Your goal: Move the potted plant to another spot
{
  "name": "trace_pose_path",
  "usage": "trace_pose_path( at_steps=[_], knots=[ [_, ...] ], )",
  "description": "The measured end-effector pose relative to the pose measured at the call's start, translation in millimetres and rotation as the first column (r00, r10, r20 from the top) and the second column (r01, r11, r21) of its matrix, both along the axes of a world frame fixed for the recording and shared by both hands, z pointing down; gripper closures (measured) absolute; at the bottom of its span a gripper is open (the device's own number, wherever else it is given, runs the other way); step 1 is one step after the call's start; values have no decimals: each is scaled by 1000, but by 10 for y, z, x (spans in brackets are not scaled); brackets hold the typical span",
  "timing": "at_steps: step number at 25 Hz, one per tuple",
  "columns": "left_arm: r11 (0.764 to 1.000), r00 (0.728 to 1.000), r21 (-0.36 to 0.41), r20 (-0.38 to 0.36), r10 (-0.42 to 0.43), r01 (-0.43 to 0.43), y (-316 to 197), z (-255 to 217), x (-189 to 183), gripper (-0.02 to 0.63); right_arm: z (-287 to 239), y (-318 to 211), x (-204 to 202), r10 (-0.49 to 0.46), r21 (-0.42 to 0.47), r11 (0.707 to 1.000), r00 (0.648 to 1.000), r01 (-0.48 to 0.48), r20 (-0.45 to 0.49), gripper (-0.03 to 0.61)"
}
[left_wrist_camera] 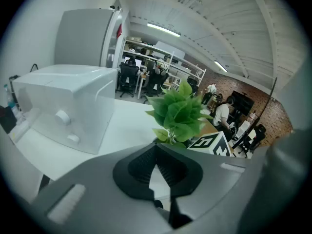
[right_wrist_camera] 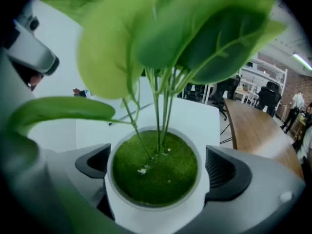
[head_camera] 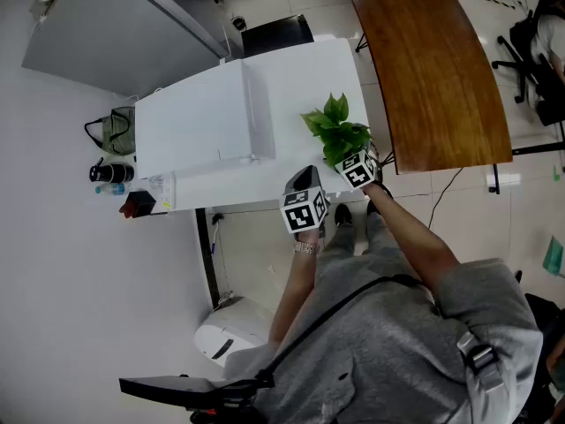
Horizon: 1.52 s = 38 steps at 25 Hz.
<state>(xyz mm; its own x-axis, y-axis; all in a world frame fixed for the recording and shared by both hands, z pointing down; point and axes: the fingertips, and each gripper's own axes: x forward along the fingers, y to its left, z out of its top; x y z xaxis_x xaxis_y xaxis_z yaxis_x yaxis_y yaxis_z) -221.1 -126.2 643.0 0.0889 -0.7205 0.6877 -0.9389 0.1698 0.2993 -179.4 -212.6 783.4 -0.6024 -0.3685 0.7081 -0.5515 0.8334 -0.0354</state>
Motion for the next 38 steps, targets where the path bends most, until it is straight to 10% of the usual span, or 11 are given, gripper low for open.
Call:
trace_pose_path(
  at_steps=[12, 25, 38],
  knots=[
    [1000, 1000, 15, 15, -22, 22, -477, -22, -92, 598, -45, -320, 174, 8, 37, 999, 999, -9, 35, 12],
    [974, 975, 30, 11, 223, -223, -1053, -59, 1107, 598, 97, -1293, 2986, 489, 30, 872, 872, -488, -23, 12],
    [970, 970, 8, 31, 241, -242, -991, -63, 1401, 598, 285, -1298, 3132, 480, 23, 877, 877, -481, 18, 2]
  ],
)
